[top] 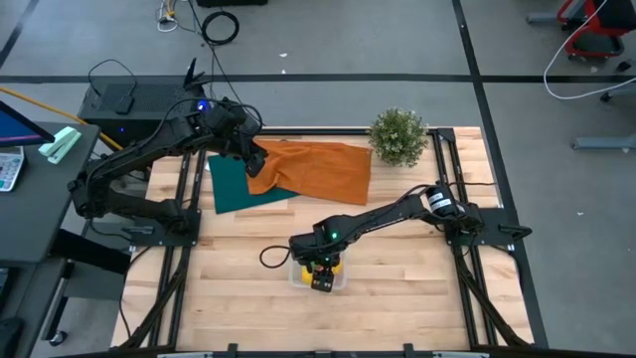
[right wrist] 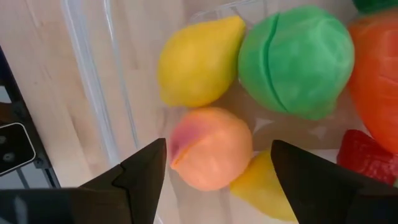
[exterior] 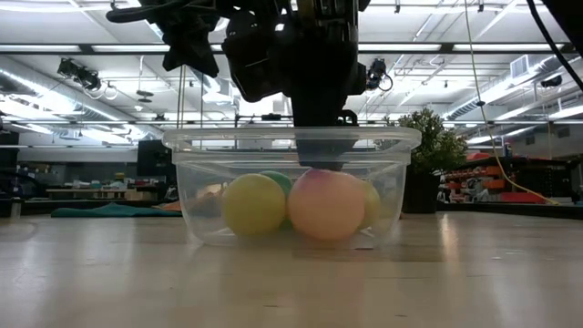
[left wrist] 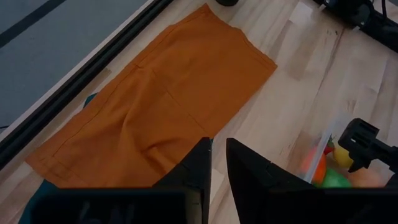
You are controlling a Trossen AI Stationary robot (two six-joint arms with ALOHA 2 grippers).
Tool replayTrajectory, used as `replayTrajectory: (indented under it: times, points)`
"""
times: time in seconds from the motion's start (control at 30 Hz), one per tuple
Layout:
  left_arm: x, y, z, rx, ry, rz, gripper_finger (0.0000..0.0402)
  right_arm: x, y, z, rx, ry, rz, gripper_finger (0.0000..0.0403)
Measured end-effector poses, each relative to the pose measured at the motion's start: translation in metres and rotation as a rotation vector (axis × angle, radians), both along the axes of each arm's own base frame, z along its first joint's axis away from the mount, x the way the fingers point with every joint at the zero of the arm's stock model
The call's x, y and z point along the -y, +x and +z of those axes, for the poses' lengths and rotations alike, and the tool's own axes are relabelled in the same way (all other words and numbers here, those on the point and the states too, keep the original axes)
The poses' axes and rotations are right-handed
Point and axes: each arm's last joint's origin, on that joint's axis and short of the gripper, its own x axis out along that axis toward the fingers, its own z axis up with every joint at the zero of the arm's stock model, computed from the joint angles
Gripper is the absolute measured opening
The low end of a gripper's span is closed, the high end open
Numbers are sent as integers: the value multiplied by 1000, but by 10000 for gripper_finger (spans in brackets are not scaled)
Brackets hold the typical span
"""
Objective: Pick and placing Produce into tupperware
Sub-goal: Put the pink peach into the transparent container, then return to Home Position
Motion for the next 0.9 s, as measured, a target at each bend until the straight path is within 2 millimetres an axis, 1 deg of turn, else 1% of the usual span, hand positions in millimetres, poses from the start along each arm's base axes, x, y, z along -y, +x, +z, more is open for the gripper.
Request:
replayTrajectory:
  times: [0.17,0.23,0.33,0.43,0.6,0.73,0.83,0.9]
  points:
    - [0,0,0,0,0,1,54,1,-2,0,-22,-5,0,257]
    - [0,0,0,0,0,1,56,2,-6,5,-36,-7,1,253]
    - [0,0,0,0,-1,1,59,5,-9,16,-16,-8,16,240]
    - [0,0,0,0,-1,1,61,9,-15,34,26,-29,26,217]
    - [0,0,0,0,-1,0,56,19,-27,72,150,-130,52,158]
    - [0,0,0,0,-1,0,51,31,-39,105,270,-244,75,88]
    - [0,0,0,0,-1,0,52,45,-47,125,333,-297,58,25]
    - [0,0,0,0,-1,0,54,56,-52,138,382,-324,37,8]
